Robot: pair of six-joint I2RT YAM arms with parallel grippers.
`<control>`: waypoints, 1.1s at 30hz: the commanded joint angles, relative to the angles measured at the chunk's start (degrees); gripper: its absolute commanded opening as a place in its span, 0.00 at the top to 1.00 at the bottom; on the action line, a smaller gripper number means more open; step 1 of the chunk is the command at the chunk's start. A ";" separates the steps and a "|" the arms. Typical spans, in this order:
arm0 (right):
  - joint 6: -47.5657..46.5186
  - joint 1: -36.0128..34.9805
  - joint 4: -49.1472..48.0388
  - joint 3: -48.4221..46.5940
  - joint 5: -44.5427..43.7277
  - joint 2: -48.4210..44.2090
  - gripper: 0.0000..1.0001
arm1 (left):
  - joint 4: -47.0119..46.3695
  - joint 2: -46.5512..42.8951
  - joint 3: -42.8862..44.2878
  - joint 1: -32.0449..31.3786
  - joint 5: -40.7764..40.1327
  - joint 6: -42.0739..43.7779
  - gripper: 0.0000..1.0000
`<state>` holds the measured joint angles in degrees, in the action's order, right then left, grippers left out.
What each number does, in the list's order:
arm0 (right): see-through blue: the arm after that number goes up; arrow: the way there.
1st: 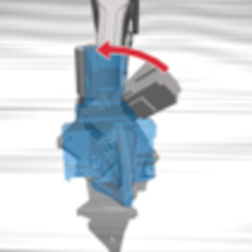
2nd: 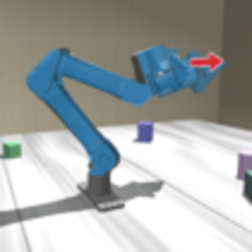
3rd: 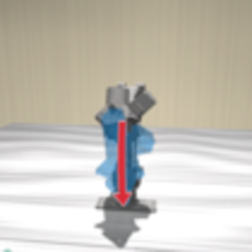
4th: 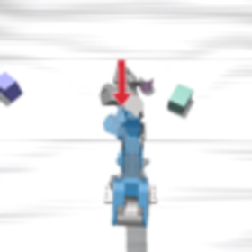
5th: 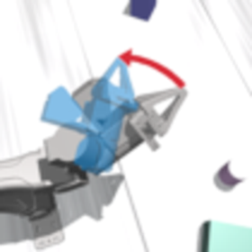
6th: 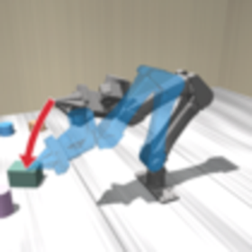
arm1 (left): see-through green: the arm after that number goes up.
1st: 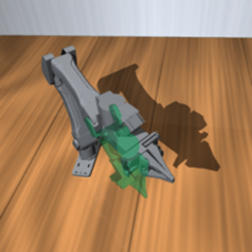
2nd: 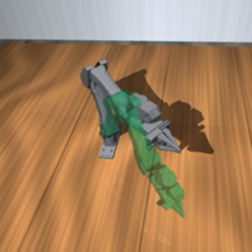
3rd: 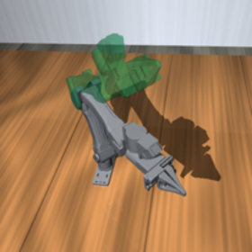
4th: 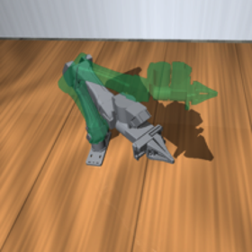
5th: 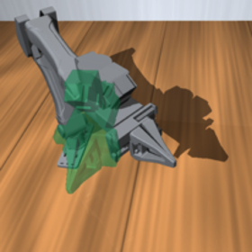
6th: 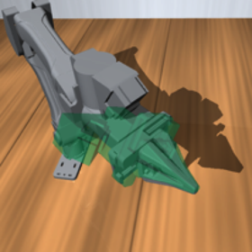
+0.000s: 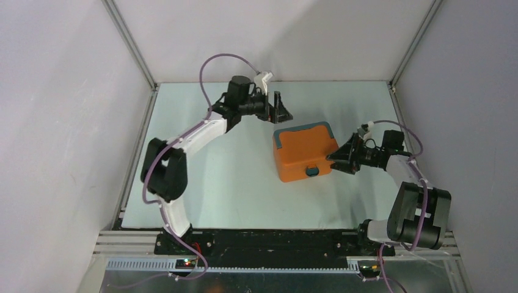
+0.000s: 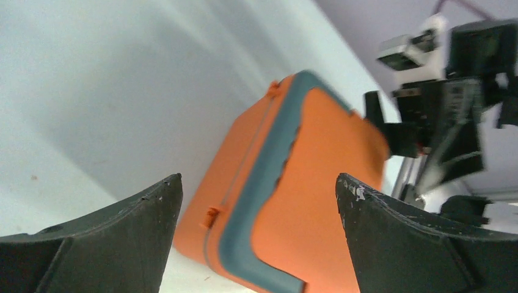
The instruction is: Organize the medicine kit
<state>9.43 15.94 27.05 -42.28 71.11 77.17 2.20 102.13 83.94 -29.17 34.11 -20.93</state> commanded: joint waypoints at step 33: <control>-6.69 -21.02 3.50 -22.37 2.70 23.06 0.01 | 8.42 -23.28 -33.44 2.43 3.59 6.79 0.01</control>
<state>4.99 -6.74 28.67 -62.52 72.93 101.80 7.62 81.49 50.24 -28.27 40.05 -15.53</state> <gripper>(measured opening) 0.993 0.986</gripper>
